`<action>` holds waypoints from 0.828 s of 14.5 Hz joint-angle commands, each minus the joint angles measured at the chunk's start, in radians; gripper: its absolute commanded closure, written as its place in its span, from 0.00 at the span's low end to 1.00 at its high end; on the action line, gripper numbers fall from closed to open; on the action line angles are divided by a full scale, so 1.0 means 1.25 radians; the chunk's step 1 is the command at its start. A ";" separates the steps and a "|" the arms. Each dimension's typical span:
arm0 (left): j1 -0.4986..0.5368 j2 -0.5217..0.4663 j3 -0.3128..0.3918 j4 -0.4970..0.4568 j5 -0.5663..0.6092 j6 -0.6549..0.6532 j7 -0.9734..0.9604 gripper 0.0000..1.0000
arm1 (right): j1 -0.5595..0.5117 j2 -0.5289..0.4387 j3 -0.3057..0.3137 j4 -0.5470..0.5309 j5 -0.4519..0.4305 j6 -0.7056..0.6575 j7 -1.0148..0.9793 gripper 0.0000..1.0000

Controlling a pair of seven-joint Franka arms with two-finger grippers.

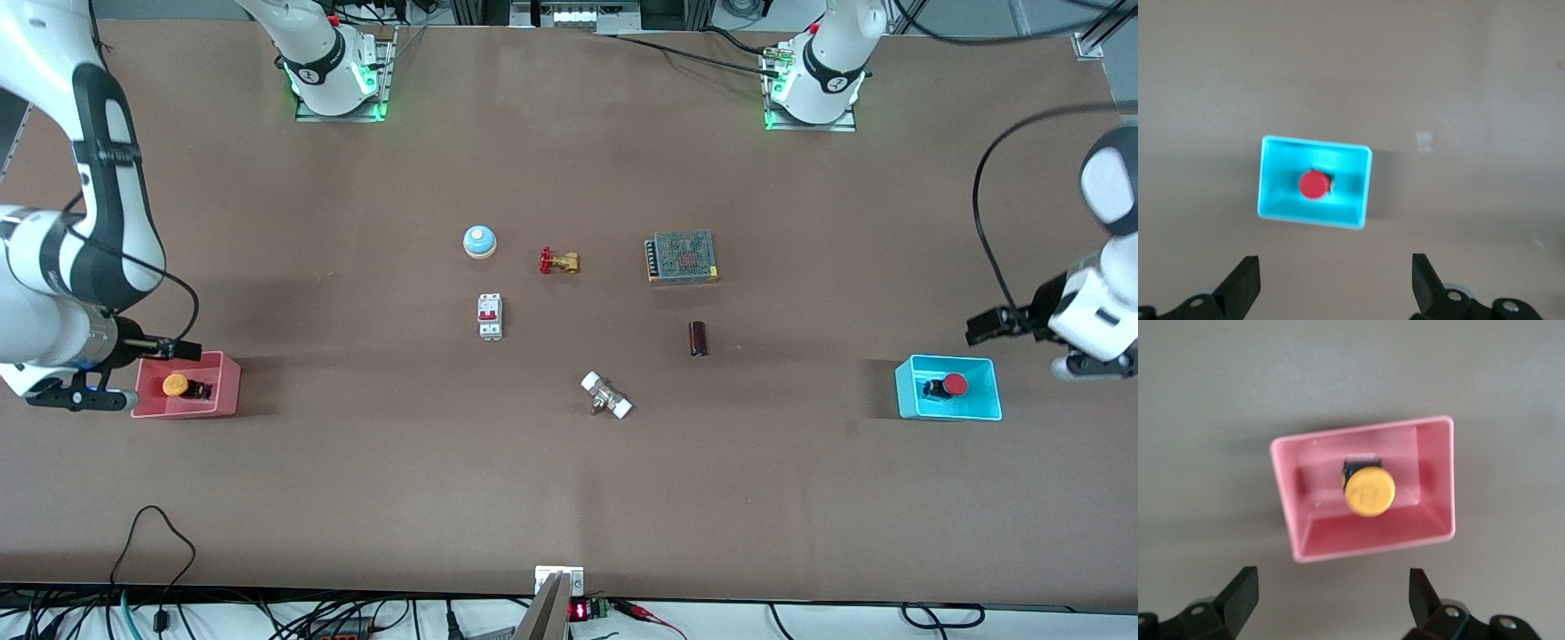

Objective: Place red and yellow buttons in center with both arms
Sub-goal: 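Lower the right gripper into the pink box while the left gripper enters the cyan box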

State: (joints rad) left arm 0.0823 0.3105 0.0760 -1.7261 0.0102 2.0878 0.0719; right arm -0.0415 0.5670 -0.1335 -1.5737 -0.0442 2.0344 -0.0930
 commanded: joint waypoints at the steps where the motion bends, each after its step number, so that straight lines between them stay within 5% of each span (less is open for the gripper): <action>1: 0.011 0.072 -0.002 -0.005 -0.014 0.103 0.028 0.00 | -0.020 0.068 0.007 0.045 -0.008 0.056 -0.031 0.00; 4: 0.042 0.129 -0.008 0.003 -0.030 0.159 0.089 0.00 | -0.021 0.092 0.009 0.047 -0.008 0.081 -0.035 0.00; 7: 0.065 0.194 -0.007 0.004 -0.155 0.210 0.230 0.00 | -0.033 0.118 0.009 0.053 -0.004 0.139 -0.076 0.00; 12: 0.085 0.233 -0.007 0.004 -0.164 0.231 0.284 0.00 | -0.045 0.133 0.010 0.051 0.002 0.143 -0.095 0.00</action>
State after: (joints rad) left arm 0.1822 0.5872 0.0750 -1.7388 -0.1717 2.3747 0.3840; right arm -0.0785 0.7179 -0.1330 -1.5287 -0.0441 2.2112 -0.1847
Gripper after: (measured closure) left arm 0.000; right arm 0.000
